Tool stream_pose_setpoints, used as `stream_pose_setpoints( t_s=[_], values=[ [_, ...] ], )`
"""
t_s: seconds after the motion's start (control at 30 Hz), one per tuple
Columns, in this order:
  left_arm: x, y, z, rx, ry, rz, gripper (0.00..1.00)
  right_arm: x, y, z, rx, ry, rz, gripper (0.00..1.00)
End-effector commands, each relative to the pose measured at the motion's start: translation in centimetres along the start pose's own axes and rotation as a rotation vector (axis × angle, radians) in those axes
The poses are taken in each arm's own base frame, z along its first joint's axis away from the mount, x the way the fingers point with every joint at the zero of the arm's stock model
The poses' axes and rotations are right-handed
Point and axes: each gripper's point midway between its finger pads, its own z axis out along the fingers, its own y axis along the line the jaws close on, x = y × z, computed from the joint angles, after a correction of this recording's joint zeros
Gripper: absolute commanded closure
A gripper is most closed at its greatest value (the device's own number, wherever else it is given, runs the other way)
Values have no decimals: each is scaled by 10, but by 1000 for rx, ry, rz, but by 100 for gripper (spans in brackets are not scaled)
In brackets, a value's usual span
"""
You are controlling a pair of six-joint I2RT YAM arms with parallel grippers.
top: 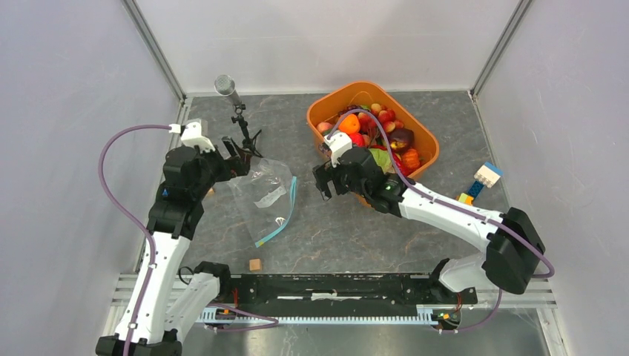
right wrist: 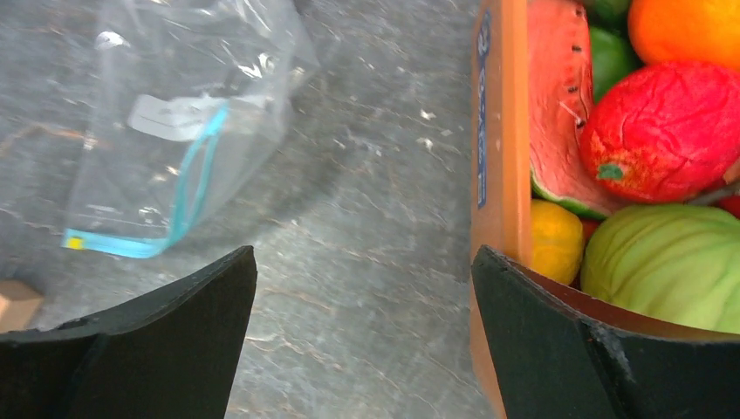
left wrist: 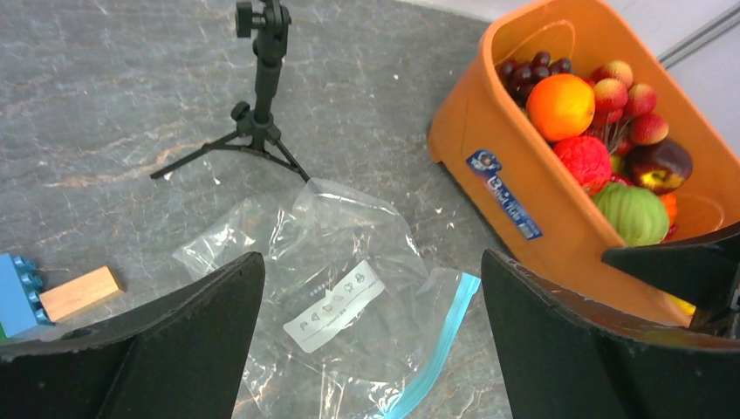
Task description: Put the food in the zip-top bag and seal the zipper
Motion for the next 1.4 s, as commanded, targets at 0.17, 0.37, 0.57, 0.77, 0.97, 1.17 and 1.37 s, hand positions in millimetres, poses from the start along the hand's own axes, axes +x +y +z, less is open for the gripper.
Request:
stream_pose_setpoints(
  t_s=[0.17,0.37,0.57,0.77,0.97,1.17,1.37],
  values=[
    [20,-8,9,58,91,-5,0,30,45,-18,-251,-18,77,1],
    [24,-4,5,42,99,17,0,34,60,7,-120,-35,100,22],
    [23,0,0,25,93,38,0,23,72,34,-121,-135,155,37],
    [28,0,-2,31,103,26,0,6,83,50,-148,-188,206,42],
    [30,-12,1,89,108,-22,0,13,88,64,-151,-194,292,43],
    [33,-17,2,121,131,-19,0,19,82,77,-105,-179,261,48],
    [42,-20,2,145,159,-23,1,26,86,89,-104,-172,254,58]
  ],
)
